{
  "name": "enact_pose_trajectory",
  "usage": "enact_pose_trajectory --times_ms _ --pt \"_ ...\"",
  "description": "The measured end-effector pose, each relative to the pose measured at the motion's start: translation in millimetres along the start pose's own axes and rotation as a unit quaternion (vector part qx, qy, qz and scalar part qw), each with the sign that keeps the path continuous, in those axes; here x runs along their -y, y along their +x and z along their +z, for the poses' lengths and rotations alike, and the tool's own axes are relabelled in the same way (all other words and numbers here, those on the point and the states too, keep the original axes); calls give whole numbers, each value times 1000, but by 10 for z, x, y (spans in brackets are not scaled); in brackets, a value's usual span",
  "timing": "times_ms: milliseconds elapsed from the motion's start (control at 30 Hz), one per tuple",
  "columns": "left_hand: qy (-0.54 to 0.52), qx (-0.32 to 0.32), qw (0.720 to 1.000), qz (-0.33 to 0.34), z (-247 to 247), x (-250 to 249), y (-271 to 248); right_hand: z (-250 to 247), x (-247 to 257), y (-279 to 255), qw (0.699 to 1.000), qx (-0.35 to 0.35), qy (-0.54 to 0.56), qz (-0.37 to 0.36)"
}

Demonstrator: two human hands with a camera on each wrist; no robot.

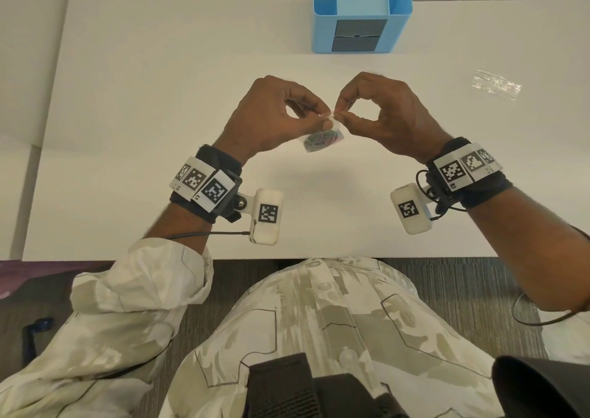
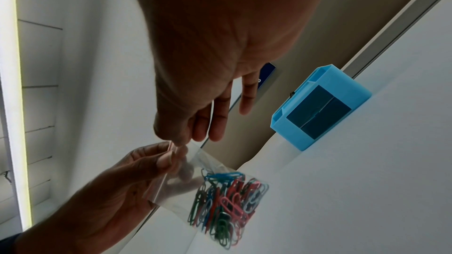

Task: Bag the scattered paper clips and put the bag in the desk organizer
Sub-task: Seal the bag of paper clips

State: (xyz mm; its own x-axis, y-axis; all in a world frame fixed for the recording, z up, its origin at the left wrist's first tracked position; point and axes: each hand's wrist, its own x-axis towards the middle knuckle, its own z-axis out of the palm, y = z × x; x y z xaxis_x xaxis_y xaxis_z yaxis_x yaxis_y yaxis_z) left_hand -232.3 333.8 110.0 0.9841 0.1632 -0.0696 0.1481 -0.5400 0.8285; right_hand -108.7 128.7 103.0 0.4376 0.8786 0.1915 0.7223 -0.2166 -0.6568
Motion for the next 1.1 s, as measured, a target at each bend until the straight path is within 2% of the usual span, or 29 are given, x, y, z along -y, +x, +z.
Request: enact_pose_trajectory --times_ms 500,833,1100 --pt "-8 6 1000 24 -2 37 0 -75 103 2 999 35 20 -25" --pt "-12 1 999 46 -6 -20 -15 -26 166 -35 999 11 45 -23" --pt "-1 13 999 39 -96 -106 -58 -43 224 -68 999 -10 28 -13"
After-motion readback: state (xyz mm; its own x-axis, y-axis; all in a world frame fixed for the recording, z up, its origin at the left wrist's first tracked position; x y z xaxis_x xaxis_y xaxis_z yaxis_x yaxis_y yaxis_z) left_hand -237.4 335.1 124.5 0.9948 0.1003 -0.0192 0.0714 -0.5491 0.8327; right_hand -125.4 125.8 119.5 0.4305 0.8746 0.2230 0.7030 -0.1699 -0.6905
